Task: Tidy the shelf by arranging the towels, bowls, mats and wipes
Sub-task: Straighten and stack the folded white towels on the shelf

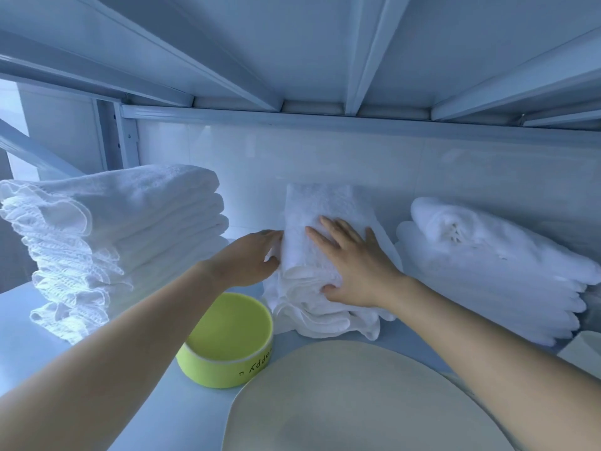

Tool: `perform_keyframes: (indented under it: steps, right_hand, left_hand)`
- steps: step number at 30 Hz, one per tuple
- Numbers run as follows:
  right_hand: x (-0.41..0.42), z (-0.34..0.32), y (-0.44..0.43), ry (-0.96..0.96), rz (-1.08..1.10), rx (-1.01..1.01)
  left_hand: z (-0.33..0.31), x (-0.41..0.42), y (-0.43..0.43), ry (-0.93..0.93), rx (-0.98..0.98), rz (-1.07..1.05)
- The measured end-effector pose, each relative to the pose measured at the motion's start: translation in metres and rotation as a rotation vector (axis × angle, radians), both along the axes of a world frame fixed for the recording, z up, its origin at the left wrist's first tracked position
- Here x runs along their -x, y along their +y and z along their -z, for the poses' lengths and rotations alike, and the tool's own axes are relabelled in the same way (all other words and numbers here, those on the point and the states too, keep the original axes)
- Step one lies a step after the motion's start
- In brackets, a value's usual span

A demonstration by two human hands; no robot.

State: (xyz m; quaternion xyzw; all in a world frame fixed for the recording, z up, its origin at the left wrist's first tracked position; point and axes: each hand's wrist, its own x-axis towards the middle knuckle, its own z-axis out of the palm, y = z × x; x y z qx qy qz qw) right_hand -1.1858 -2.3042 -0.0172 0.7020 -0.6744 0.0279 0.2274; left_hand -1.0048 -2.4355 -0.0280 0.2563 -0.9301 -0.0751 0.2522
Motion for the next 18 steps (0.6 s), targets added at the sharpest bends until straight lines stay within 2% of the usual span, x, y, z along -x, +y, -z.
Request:
perform_keyframes:
  steps: [5,14,18]
  right_hand:
    - [0.019,-0.012,0.000,-0.128,-0.080,0.019]
    - [0.033,-0.007,0.003,-0.246,-0.100,-0.011]
    - [0.031,-0.014,0.011,-0.370,-0.119,-0.015]
  left_hand:
    - [0.001,-0.005,0.002,-0.039,0.071,0.013]
    - [0.000,0.004,0.006,0.099,0.205,0.025]
    - [-0.011,0.001,0.004,0.084,0.209,-0.078]
